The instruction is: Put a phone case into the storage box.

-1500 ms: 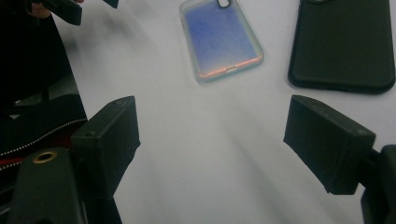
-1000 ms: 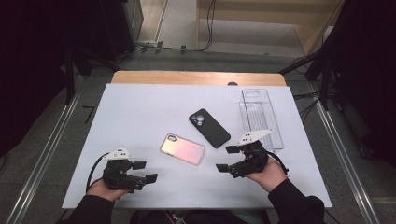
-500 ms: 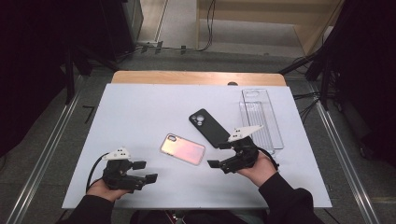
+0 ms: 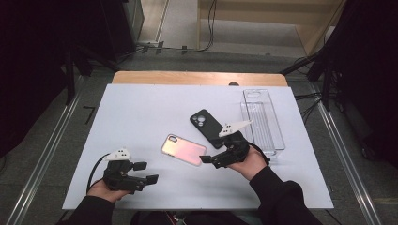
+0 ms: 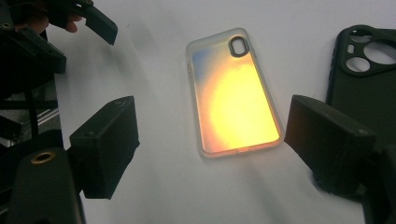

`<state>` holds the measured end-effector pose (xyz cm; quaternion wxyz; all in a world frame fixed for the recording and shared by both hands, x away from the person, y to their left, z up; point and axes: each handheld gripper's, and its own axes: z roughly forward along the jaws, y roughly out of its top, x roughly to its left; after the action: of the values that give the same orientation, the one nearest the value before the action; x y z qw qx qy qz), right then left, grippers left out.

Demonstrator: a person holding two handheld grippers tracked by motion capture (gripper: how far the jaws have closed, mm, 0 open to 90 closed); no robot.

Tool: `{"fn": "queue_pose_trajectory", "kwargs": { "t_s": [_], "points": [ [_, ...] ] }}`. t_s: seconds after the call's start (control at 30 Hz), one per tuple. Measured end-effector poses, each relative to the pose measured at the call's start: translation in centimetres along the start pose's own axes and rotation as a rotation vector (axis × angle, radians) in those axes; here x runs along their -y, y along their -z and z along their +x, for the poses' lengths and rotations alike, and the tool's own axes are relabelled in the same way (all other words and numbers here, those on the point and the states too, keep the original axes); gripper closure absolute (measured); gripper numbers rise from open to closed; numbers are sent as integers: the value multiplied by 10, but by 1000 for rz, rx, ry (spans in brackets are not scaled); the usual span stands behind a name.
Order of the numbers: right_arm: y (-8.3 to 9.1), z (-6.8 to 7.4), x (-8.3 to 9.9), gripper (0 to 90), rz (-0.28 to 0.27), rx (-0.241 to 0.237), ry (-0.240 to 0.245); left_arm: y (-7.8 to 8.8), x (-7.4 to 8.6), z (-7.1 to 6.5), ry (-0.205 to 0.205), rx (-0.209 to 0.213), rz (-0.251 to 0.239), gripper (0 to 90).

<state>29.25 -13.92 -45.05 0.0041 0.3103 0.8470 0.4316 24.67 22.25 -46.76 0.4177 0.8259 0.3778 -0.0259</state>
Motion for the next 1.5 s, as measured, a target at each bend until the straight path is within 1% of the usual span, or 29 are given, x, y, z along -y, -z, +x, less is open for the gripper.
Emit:
{"fn": "queue_pose_trajectory", "kwargs": {
  "t_s": [0.1,0.13,0.2,0.3,0.6,0.7,0.73,1.03,1.1,1.17,1.2,1.23,1.27,1.3,1.33,1.37,1.43,1.47,1.5],
  "points": [
    [-7,0,-4,157,1,-15,6,0,0,0,0,0,0,221],
    [-7,0,-4,157,1,-15,6,0,0,0,2,0,-2,221],
    [-13,0,-7,157,4,-22,1,1,0,0,3,1,-3,222],
    [-18,-1,-10,157,8,-28,8,0,0,1,3,1,-3,221],
    [-29,-5,-22,157,6,-44,10,1,0,1,7,1,-4,222],
    [-33,-6,-25,157,-9,-33,19,1,0,1,9,4,-4,221],
    [-36,-6,-28,157,-11,-38,28,1,0,1,8,2,-2,221],
    [-49,-8,-42,156,-4,-63,39,1,1,1,10,6,-5,222],
    [-54,-9,-45,127,1,-84,43,1,0,1,8,6,-5,221],
    [-60,-9,-47,97,13,-91,57,1,1,1,7,7,-7,222],
    [-62,-8,-48,75,9,-108,66,1,0,1,8,7,-7,221],
    [-63,-7,-49,0,-8,-126,88,1,1,1,9,6,-7,221],
    [-65,-6,-49,0,-15,-117,91,1,1,1,9,7,-7,221],
    [-66,-6,-50,0,-6,-101,89,1,1,2,9,6,-8,221],
    [-68,-6,-51,0,14,-94,92,1,1,2,10,8,-7,221],
    [-70,-6,-52,0,28,-88,82,1,1,2,10,8,-6,221],
    [-73,-5,-51,0,36,-84,86,1,0,1,8,7,-7,221],
    [-74,-5,-51,0,42,-70,91,1,0,1,7,6,-7,221],
    [-74,-5,-51,0,42,-70,91,2,0,1,6,6,-6,221]
  ]
}}
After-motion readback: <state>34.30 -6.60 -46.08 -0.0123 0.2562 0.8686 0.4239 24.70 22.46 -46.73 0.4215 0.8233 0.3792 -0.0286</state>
